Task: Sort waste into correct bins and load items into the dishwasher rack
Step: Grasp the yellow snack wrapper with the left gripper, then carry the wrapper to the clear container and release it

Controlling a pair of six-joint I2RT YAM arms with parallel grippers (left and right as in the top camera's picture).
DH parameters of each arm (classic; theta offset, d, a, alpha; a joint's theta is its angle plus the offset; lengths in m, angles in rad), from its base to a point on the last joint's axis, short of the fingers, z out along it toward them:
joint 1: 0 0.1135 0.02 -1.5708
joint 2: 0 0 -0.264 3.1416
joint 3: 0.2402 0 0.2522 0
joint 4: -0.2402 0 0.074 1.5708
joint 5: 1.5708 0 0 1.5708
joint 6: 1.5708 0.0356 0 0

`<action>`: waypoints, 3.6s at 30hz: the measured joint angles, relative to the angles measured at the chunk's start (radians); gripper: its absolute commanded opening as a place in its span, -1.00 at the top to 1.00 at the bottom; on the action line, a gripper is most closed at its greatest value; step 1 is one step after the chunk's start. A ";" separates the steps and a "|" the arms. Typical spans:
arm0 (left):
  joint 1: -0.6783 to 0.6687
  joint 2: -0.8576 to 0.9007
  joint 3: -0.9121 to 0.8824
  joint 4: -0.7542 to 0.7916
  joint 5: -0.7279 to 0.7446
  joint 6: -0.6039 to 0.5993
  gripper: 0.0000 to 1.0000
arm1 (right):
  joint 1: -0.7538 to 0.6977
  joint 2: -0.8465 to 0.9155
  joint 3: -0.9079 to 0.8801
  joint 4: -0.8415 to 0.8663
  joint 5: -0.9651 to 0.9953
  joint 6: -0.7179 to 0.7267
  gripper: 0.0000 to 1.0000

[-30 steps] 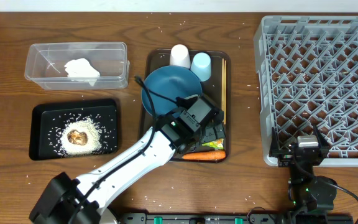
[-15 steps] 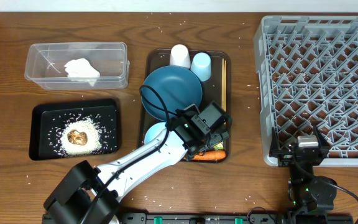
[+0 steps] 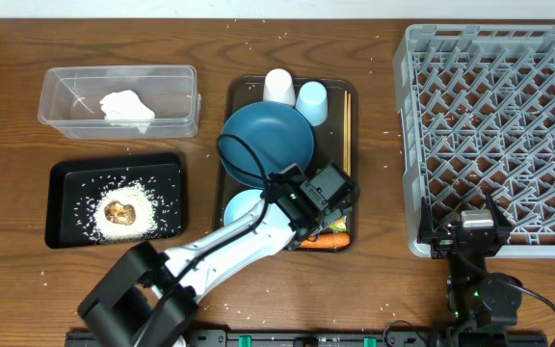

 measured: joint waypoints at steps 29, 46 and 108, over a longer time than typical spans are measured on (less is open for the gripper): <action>0.000 0.072 -0.001 0.043 -0.005 -0.010 -0.12 | 0.000 0.000 0.000 0.000 0.000 0.000 -0.98; 0.000 0.124 -0.003 0.065 -0.010 -0.008 0.11 | 0.000 0.000 0.000 0.000 0.000 0.000 -0.97; 0.584 -0.248 -0.003 0.324 -0.360 0.257 0.88 | 0.000 0.000 0.000 0.000 0.000 0.000 -0.99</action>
